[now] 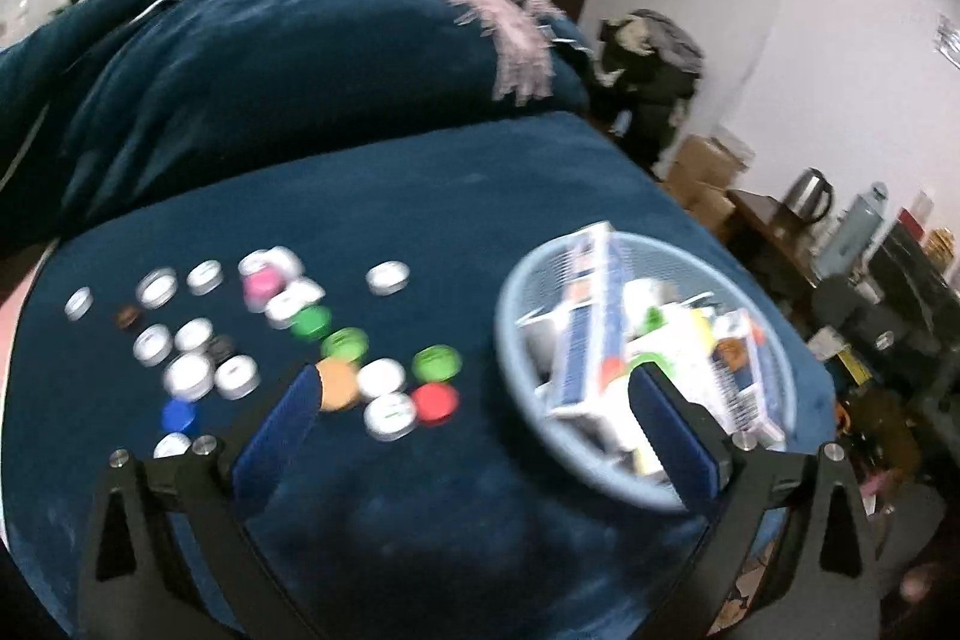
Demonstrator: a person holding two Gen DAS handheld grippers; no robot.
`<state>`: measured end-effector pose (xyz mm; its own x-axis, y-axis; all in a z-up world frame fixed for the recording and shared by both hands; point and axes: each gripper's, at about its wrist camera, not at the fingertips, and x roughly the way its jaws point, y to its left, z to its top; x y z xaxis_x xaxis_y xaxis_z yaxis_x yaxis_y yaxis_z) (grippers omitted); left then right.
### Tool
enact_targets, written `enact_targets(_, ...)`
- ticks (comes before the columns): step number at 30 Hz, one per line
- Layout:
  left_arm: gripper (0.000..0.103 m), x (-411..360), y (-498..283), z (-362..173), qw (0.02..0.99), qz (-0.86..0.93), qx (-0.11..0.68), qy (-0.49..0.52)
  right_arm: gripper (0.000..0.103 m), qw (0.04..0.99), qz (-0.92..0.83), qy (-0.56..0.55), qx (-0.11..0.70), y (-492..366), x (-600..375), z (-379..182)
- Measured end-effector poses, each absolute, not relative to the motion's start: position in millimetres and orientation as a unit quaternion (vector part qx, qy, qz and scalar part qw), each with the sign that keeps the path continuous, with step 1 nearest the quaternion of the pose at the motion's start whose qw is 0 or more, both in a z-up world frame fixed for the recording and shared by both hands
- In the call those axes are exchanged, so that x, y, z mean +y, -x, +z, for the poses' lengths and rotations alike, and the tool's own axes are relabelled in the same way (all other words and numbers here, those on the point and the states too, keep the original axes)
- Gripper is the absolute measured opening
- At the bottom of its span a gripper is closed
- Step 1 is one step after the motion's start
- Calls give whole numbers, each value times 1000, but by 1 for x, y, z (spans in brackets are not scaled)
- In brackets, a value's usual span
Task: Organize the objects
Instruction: 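Open both tools to drop the caps into the basket, then move both open tools back over the cap pile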
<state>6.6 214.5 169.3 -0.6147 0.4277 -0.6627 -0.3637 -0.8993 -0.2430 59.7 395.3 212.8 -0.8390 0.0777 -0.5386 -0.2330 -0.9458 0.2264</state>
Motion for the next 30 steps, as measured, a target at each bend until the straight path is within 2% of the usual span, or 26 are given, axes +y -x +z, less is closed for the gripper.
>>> enact_targets(10,102,122,-3,154,126,908,-39,397,102,-19,953,293,80,-44,301,220)
enact_targets(15,102,76,3,125,74,897,-47,433,103,-62,941,329,53,-32,260,211)
enact_targets(21,102,28,2,60,17,850,-67,523,103,-83,891,445,17,-4,223,170)
enact_targets(30,102,5,2,18,-5,832,-78,549,103,-107,812,573,-46,8,179,82)
